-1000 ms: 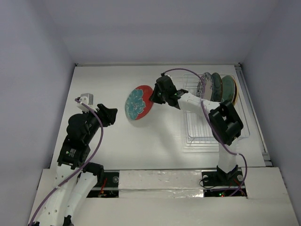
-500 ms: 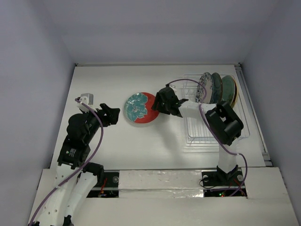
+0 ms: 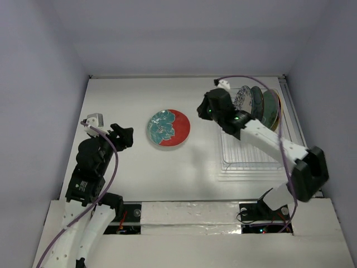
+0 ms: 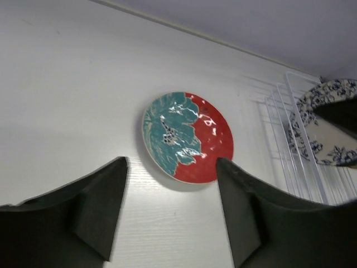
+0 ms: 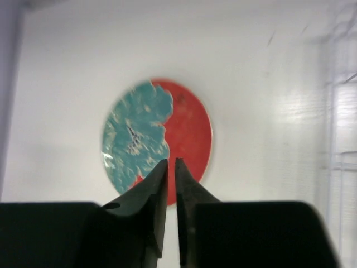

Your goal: Unload the plates from the dish rack

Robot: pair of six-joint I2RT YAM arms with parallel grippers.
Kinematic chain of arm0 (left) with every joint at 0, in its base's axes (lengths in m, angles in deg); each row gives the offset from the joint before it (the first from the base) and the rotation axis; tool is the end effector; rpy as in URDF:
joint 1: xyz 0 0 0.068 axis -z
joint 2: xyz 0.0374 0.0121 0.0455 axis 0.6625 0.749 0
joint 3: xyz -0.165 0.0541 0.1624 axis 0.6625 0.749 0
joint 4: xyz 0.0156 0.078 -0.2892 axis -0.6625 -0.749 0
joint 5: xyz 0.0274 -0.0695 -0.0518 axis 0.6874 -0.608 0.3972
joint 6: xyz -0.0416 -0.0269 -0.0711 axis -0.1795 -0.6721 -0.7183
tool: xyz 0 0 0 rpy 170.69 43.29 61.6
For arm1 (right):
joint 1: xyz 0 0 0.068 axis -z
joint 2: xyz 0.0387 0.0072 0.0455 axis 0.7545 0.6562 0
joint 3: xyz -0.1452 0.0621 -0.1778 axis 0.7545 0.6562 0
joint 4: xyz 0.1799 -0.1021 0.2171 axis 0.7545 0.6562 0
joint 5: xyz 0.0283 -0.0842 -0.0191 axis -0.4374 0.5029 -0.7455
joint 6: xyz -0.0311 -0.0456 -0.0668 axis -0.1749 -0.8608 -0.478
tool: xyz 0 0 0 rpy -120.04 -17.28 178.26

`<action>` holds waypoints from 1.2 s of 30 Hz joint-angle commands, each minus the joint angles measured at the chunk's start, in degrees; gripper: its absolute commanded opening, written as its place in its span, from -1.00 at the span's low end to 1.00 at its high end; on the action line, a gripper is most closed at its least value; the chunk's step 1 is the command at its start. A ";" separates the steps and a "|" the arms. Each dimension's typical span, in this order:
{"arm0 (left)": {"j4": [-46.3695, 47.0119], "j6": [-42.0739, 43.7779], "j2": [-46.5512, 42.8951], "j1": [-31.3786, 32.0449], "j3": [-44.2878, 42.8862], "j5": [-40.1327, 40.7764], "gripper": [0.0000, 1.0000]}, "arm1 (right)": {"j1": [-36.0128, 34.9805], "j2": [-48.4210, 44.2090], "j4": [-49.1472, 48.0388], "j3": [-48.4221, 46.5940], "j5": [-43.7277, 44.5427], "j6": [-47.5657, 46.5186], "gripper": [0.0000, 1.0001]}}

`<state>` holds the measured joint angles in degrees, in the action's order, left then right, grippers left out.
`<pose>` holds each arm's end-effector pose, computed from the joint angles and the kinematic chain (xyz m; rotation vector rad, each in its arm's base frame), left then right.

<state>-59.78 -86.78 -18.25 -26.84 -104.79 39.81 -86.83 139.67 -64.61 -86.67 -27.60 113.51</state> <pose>0.2251 -0.0572 0.3332 -0.1214 1.6452 -0.4693 0.3541 0.2474 0.2418 0.1361 2.1049 0.4782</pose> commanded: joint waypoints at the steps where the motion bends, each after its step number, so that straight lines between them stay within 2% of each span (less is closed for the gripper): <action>1: -1.02 -0.65 -1.42 0.20 -3.45 7.72 0.12 | 2.50 -8.76 7.51 -2.59 10.57 -5.94 -1.00; 2: -1.37 -0.65 -1.43 0.20 -3.80 8.17 -0.11 | 4.95 -10.08 10.31 -2.41 11.54 -6.39 -1.00; 4: -1.90 -0.39 -1.34 0.20 -4.16 9.22 -0.32 | 7.51 -13.84 12.09 -1.80 13.21 -7.79 -1.00; 5: -2.07 -0.30 -1.34 0.20 -4.33 9.57 -0.55 | 8.65 -14.83 12.88 -1.62 13.56 -8.15 -1.00; 6: -2.25 -0.22 -1.25 0.20 -4.33 9.92 -0.64 | 10.41 -15.62 14.98 -1.71 14.35 -8.50 -1.00; 7: -2.25 -0.21 -1.16 0.20 -4.16 10.62 -0.70 | 11.03 -16.76 16.22 -1.88 15.58 -8.85 -0.89; 9: -1.99 -0.48 -0.99 0.73 -3.19 11.16 -0.84 | 12.60 -17.38 18.51 -2.41 18.56 -9.73 -0.46; 10: -1.99 -0.57 -0.81 0.73 -3.11 11.25 -0.87 | 13.32 -17.30 19.47 -2.93 18.66 -10.60 0.03; 11: -1.99 -0.65 -0.72 0.73 -3.10 11.33 -0.87 | 14.02 -16.51 20.70 -3.46 18.84 -10.70 0.16; 12: -1.99 -0.65 -0.64 0.73 -3.02 11.51 -0.86 | 14.55 -16.07 21.85 -3.81 19.45 -11.13 0.20; 20: -2.08 -1.09 -0.37 0.73 -2.58 12.21 -0.46 | 18.59 -10.27 22.47 -5.83 19.72 -12.02 0.07; 31: -1.29 -0.65 -0.20 0.73 -2.31 10.81 -0.27 | 21.67 1.51 21.15 -9.96 22.26 -14.91 -0.11; 33: -1.29 -0.57 -0.20 0.73 -2.31 10.72 -0.27 | 21.67 2.48 22.20 -11.02 24.02 -15.27 -0.27; 34: -1.20 -0.57 -0.28 0.73 -2.31 10.81 -0.27 | 21.67 2.57 22.73 -12.07 24.37 -15.53 -0.47; 36: -1.20 -0.57 -0.37 0.73 -2.31 10.81 -0.27 | 21.67 1.61 23.26 -12.78 24.73 -16.06 -0.66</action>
<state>-62.75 -87.74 -18.69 -26.45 -107.04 50.92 -65.17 143.35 -40.85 -95.21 -6.79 98.51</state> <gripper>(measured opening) 0.361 0.230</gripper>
